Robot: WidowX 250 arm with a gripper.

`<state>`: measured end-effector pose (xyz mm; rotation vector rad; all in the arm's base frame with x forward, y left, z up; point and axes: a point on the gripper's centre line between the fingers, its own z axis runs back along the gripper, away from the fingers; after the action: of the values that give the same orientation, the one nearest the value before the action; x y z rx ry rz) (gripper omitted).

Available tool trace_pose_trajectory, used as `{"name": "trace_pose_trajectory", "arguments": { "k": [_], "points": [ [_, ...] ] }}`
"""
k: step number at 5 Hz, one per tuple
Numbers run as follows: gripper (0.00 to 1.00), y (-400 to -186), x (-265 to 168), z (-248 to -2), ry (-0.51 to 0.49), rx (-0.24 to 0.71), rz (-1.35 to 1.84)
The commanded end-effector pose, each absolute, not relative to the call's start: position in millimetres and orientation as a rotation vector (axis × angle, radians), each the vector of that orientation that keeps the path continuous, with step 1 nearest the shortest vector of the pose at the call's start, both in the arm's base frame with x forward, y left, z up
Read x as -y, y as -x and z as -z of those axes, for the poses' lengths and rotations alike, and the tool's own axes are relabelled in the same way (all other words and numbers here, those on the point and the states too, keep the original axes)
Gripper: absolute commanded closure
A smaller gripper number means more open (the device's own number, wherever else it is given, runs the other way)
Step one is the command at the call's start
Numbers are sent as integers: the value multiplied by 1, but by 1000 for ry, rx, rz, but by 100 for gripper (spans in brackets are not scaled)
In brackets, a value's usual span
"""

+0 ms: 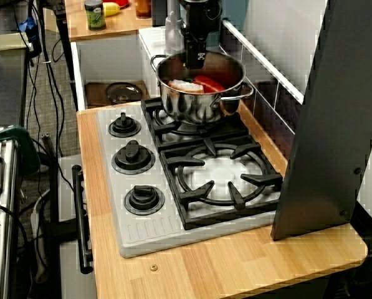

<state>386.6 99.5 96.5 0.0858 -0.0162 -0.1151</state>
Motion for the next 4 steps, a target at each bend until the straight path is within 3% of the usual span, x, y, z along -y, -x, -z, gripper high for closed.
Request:
{"name": "trace_pose_trajectory", "arguments": {
  "k": [1,4],
  "points": [
    [100,-391,-110,-125,-72,77,119],
    [100,-390,-111,-128,-63,79,113]
  ]
}}
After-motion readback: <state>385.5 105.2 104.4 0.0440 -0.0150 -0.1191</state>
